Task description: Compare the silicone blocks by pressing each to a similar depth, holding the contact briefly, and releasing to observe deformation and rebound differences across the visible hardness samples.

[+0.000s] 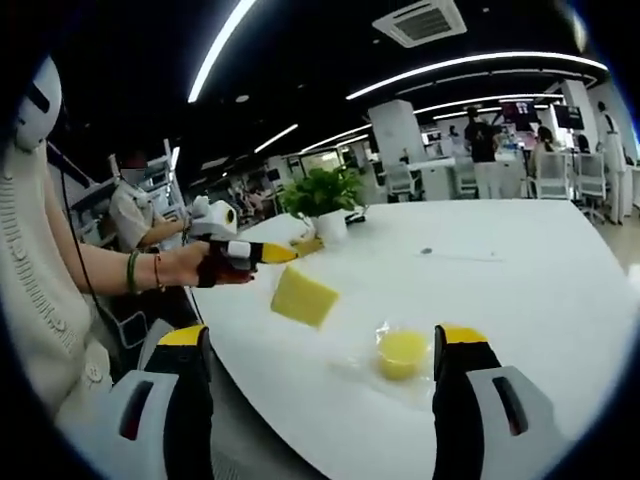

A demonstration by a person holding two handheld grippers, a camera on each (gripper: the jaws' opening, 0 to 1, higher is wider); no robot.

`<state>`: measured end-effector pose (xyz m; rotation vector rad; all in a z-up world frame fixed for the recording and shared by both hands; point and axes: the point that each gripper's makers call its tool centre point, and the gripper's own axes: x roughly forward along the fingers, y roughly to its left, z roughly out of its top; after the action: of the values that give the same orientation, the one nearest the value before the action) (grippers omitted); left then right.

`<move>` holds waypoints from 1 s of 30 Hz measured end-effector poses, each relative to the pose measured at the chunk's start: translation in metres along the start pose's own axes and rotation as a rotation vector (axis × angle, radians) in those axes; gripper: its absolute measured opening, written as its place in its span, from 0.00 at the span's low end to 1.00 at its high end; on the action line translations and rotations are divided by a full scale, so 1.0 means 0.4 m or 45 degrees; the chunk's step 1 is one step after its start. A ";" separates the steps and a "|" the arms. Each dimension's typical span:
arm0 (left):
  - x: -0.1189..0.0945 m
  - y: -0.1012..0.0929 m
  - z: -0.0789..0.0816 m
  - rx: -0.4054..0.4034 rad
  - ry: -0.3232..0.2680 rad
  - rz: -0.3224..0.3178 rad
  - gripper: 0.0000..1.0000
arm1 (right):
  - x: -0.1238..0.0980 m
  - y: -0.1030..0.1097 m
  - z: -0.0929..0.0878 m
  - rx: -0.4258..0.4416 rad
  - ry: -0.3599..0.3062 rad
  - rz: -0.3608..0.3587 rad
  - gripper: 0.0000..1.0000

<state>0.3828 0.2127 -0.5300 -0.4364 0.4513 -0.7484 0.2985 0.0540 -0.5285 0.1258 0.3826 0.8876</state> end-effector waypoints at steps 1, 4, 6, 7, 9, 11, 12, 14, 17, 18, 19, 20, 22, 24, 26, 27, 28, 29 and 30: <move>-0.001 -0.006 0.001 0.003 0.001 -0.003 0.00 | 0.000 0.000 0.000 -0.004 0.002 0.006 0.86; -0.006 -0.050 0.003 0.076 0.033 -0.039 0.00 | 0.003 -0.003 0.001 -0.017 0.008 0.020 0.86; -0.007 -0.073 0.005 0.107 0.051 -0.059 0.00 | 0.005 -0.001 0.004 -0.026 0.010 0.030 0.86; -0.007 -0.089 0.010 0.126 0.049 -0.067 0.00 | 0.009 0.000 0.006 -0.037 0.017 0.041 0.86; -0.007 -0.118 0.017 0.126 0.057 -0.100 0.00 | 0.015 0.010 0.012 -0.067 0.025 0.069 0.86; -0.006 -0.139 0.023 0.153 0.062 -0.117 0.00 | 0.020 0.014 0.014 -0.086 0.039 0.087 0.85; -0.005 -0.155 0.027 0.169 0.069 -0.134 0.00 | 0.024 0.015 0.017 -0.103 0.044 0.097 0.85; -0.002 -0.172 0.031 0.219 0.082 -0.144 0.00 | 0.030 0.018 0.025 -0.133 0.048 0.116 0.85; 0.002 -0.192 0.033 0.241 0.092 -0.165 0.00 | 0.042 0.014 0.035 -0.147 0.047 0.131 0.85; 0.003 -0.199 0.034 0.246 0.097 -0.172 0.00 | 0.046 0.013 0.039 -0.153 0.048 0.136 0.85; 0.004 -0.202 0.035 0.255 0.097 -0.175 0.00 | 0.051 0.011 0.041 -0.155 0.051 0.138 0.85; 0.004 -0.207 0.037 0.261 0.101 -0.181 0.00 | 0.055 0.011 0.043 -0.160 0.059 0.145 0.85; 0.004 -0.213 0.041 0.266 0.101 -0.190 0.00 | 0.067 0.016 0.051 -0.184 0.068 0.167 0.85; 0.003 -0.221 0.047 0.269 0.102 -0.207 0.00 | 0.077 0.020 0.057 -0.210 0.081 0.188 0.85; 0.003 -0.228 0.054 0.281 0.104 -0.218 0.00 | 0.093 0.023 0.065 -0.246 0.098 0.207 0.85; 0.003 -0.232 0.056 0.290 0.112 -0.228 0.00 | 0.103 0.026 0.071 -0.261 0.103 0.219 0.85; 0.003 -0.233 0.057 0.293 0.114 -0.230 0.00 | 0.106 0.027 0.073 -0.264 0.106 0.223 0.86; 0.003 -0.236 0.060 0.302 0.115 -0.234 0.00 | 0.117 0.029 0.079 -0.271 0.114 0.234 0.86; 0.003 -0.238 0.063 0.311 0.118 -0.239 0.00 | 0.127 0.030 0.086 -0.283 0.114 0.247 0.86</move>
<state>0.3451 0.1550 -0.4597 -0.2170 0.4023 -0.9961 0.3316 0.1027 -0.5076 -0.0837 0.3560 1.1238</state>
